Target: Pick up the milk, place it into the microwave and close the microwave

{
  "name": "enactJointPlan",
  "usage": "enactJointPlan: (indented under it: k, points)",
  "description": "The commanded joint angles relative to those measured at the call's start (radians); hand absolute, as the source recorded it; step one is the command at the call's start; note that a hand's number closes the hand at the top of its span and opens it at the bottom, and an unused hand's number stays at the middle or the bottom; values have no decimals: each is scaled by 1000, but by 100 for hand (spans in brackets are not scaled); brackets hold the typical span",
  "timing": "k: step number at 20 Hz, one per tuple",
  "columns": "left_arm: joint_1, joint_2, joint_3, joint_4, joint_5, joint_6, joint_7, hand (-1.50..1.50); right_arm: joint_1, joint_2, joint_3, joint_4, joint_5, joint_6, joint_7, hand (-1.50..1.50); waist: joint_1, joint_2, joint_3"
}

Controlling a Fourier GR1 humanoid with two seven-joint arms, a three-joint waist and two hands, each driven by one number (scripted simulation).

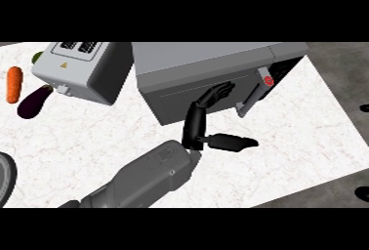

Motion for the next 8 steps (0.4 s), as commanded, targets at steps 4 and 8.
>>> enactJointPlan:
  k: [4, 8]
  points:
    - [-66, 0, 62, 91, 49, 12, -3, -150, -44, -35, -18, 76, -92, 45, 34, -150, -14, 9, -1]
    - [-71, 0, 66, 93, 64, 15, -19, -150, -75, -53, -31, 114, -132, 64, 41, -150, -15, 9, -1]
